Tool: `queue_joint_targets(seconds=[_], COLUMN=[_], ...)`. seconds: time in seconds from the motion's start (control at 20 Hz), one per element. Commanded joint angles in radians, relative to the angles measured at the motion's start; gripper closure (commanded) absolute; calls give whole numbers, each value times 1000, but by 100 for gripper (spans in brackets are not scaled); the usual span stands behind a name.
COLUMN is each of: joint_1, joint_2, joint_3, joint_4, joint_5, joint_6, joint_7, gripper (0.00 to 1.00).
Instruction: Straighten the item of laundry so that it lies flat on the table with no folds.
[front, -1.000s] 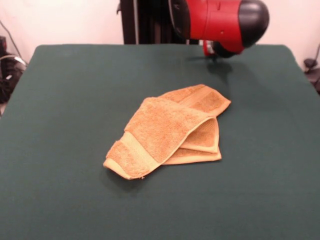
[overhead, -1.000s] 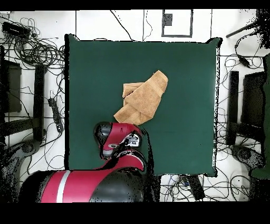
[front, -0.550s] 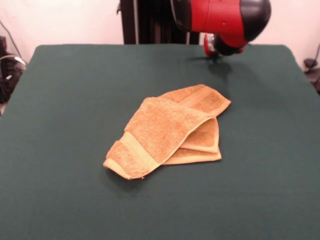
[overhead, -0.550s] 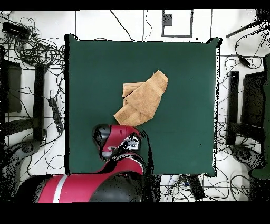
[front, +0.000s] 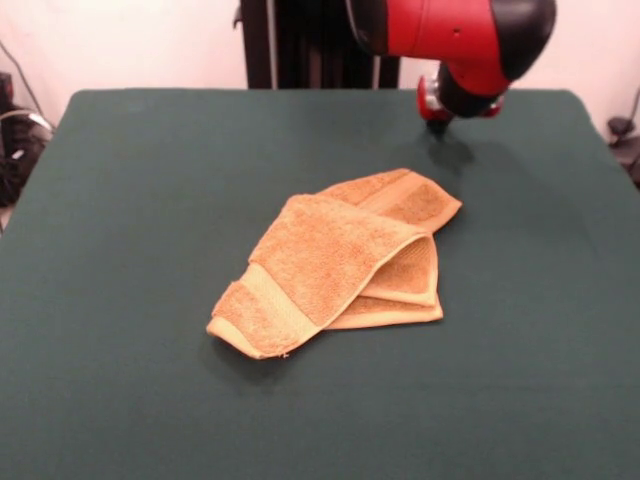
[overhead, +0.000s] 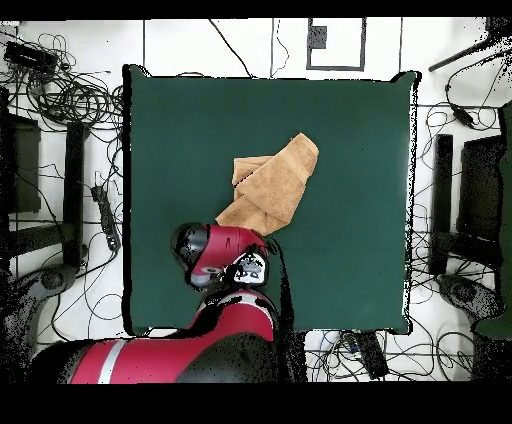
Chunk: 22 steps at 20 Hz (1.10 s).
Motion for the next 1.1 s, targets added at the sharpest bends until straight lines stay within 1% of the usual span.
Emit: queue_joint_targets(seconds=[0.05, 0.25, 0.35, 0.45, 0.55, 0.7, 0.85, 1.0, 1.1], joint_1=[-32, -50, -54, -59, -65, -74, -81, -75, -73], joint_2=[-80, -116, -108, -96, -85, -44, 0, 44, 57], joint_3=[97, 101, 99, 98, 98, 96, 93, 89, 90], joint_4=[-149, -181, -219, -241, -244, -246, -280, -333, -333], joint_5=[127, 130, 123, 118, 113, 99, 85, 88, 102], joint_6=[79, 249, 315, 337, 317, 200, 102, 112, 112], joint_7=[242, 223, 220, 214, 199, 170, 164, 189, 212], gripper=[100, 100, 100, 100, 100, 100, 100, 100, 100])
